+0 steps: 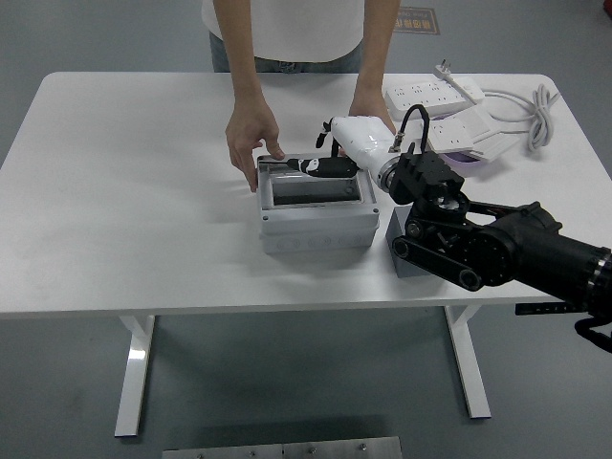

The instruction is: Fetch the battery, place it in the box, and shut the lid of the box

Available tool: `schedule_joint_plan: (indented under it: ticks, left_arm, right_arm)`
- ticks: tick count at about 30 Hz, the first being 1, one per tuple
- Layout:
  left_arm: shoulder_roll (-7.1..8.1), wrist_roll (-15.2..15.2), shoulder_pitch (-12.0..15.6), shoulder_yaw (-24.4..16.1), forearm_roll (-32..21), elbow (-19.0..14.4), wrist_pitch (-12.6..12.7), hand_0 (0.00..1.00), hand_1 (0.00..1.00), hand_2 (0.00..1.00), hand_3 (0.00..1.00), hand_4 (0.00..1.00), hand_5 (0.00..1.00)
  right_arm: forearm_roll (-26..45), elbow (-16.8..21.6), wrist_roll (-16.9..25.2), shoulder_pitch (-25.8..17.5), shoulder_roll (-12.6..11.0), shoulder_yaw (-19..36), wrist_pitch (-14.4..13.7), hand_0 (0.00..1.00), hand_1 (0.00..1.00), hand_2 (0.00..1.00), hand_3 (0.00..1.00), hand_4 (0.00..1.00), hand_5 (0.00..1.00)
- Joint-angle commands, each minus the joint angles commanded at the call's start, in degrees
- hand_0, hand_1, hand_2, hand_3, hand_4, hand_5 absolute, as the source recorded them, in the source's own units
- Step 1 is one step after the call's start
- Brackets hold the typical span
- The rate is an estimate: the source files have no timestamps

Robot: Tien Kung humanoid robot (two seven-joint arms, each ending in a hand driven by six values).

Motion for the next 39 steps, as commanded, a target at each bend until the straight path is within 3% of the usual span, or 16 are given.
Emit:
schedule_joint_plan:
  ticks: [21,33,39]
  left_arm:
    - [-0.18,0.08,-0.01,-0.01,0.37,-0.04,-0.08,0.519,0.732,0.631,0.541,0.22,0.002]
    - [-0.48,0.19,0.09,0.0,0.21,-0.07,-0.06,0.518,0.733,0.63,0.541,0.219,0.002]
    - [-0.72,0.12,-0.02,0.01,0.17,-0.03,-0.05,0.518,0.732,0.629,0.54,0.217,0.002]
  right_arm:
    - [-0.08,-0.42,-0.62,-0.65,-0.54,1.26,0.58,0.143,0.353,0.464,0.613,0.895,0.895]
    - [-2.18,1.24,-1.01,-4.59,-4.17,12.55,2.3,0.14,0.343,0.464,0.613,0.896,0.902]
    - [3.6,-0.05,3.3,-8.32,-5.41,19.83,1.05,0.132,0.323,0.439,0.605,0.897,0.909]
